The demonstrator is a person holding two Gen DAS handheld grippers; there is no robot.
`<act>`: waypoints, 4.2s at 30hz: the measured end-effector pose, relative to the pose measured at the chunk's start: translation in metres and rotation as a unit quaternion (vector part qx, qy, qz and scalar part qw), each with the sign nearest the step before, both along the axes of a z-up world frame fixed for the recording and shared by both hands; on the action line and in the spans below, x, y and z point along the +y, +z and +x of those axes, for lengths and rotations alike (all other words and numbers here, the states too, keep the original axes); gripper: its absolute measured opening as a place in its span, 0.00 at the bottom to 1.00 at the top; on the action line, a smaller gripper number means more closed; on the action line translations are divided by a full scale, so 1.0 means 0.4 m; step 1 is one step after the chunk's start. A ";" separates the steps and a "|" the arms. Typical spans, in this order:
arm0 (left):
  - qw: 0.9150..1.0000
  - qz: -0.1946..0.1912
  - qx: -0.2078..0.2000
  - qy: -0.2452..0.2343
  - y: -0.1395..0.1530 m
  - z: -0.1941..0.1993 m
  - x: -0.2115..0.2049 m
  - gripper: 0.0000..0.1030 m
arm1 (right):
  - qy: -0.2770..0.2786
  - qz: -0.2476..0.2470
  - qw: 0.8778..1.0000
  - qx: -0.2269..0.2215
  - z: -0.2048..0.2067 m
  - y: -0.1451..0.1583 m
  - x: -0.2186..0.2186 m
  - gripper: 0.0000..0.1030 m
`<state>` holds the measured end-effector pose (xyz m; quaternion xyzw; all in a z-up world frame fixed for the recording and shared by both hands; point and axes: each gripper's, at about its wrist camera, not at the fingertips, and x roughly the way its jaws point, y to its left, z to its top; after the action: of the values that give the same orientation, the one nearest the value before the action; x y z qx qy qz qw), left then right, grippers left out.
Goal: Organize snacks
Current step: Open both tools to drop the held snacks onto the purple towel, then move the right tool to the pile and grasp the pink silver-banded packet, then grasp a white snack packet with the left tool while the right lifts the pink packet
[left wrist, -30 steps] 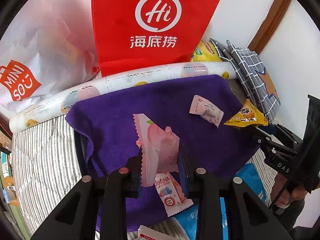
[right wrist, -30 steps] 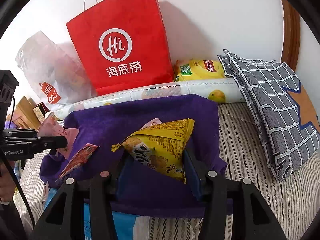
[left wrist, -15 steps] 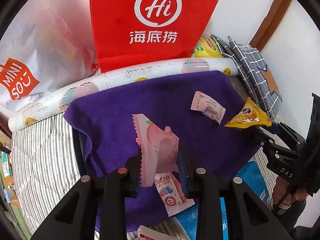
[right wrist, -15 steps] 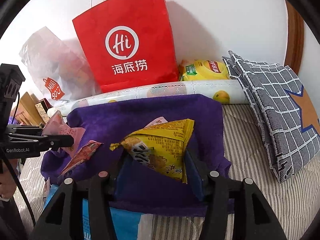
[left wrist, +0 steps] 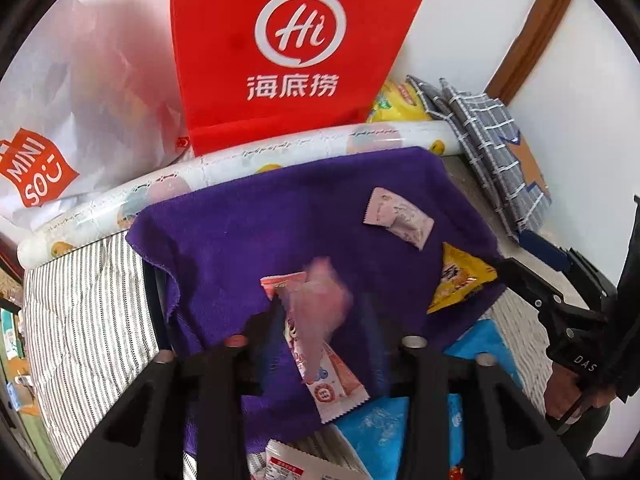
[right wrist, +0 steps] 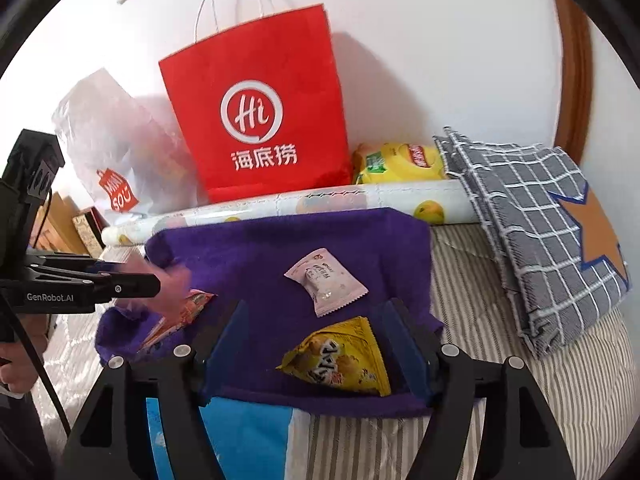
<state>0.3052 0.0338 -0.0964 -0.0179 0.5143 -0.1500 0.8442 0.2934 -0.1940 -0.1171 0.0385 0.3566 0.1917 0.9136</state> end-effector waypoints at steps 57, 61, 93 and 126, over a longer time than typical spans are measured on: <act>0.996 -0.046 -0.069 -0.039 0.216 -0.145 -0.031 0.66 | -0.069 -0.007 0.996 0.057 -0.377 0.023 -0.017 0.85; 0.996 -0.047 -0.071 -0.042 0.219 -0.150 -0.034 0.66 | -0.046 -0.005 0.996 0.070 -0.380 0.010 0.009 0.85; 0.998 0.026 -0.050 0.002 0.115 -0.262 0.064 0.66 | -0.027 0.064 0.997 0.044 -0.384 0.044 0.010 0.55; 0.996 0.057 -0.047 -0.053 -0.148 -0.335 0.073 0.48 | -0.101 0.040 0.994 0.030 -0.455 0.056 -0.151 0.54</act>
<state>0.1713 0.0630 -0.1555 0.0646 0.4824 -0.1651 0.8578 0.1113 -0.2542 -0.0948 0.1162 0.3699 0.1107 0.9151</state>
